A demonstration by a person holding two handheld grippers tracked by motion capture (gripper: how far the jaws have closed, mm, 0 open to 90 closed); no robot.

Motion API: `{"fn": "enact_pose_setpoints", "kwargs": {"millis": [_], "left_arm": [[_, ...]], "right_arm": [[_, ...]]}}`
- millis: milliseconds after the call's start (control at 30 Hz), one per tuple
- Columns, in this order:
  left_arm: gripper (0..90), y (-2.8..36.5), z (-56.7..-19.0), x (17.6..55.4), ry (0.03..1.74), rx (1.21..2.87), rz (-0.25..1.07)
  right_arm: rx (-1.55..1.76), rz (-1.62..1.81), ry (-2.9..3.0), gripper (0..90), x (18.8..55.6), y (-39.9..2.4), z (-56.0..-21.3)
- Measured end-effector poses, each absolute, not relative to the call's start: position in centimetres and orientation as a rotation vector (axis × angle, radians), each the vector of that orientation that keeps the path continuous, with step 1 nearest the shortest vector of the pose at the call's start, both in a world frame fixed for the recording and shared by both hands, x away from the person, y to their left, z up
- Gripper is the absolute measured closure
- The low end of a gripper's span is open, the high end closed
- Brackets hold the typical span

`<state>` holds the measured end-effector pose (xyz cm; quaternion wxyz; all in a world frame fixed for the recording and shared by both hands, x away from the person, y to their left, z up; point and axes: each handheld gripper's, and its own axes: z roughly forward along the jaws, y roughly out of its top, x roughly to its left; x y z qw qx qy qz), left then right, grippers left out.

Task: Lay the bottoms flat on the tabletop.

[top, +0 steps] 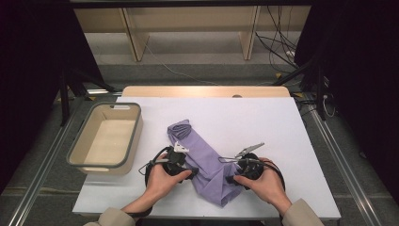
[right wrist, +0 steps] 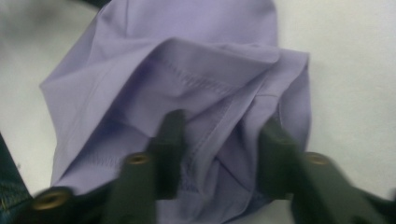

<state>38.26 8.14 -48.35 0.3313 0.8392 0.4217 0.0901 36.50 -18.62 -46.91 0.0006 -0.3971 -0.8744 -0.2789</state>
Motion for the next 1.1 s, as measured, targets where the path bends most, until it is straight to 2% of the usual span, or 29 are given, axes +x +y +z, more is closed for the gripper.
{"fn": "enact_pose_setpoints", "kwargs": {"millis": [133, 167, 267, 400, 800, 967, 1033, 1100], "left_arm": [[48.3, 7.7, -48.3, 38.6, 1.066, 2.220, 0.289], [55.1, 7.7, -48.3, 38.7, 1.065, 2.216, 0.292], [67.5, 7.6, -48.2, 39.3, 1.056, 2.218, 0.285], [74.3, 7.3, -48.2, 39.8, 1.039, 2.216, 0.290], [77.8, 6.6, -48.0, 40.4, 0.934, 2.238, 0.311], [77.6, 6.3, -47.9, 40.0, 0.867, 2.260, 0.281], [76.4, 6.3, -47.7, 39.8, 0.858, 2.262, 0.281], [74.8, 6.6, -47.3, 39.5, 0.858, 2.257, 0.281]], "right_arm": [[-1.195, -0.834, -2.752, 83.6, 36.0, -18.3, -47.0], [-1.193, -0.830, -2.747, 85.9, 35.8, -18.2, -47.0], [-1.184, -0.829, -2.739, 89.3, 35.4, -17.9, -46.9], [-1.161, -0.839, -2.712, 89.8, 34.4, -17.2, -46.8], [-1.010, -0.917, -2.734, 89.9, 30.9, -13.8, -46.3], [-0.966, -0.936, -2.717, 89.7, 30.2, -13.0, -46.0], [-0.935, -0.927, -2.729, 84.8, 29.9, -12.6, -46.0], [-0.918, -0.935, -2.740, 74.5, 29.7, -12.5, -45.8]]}}
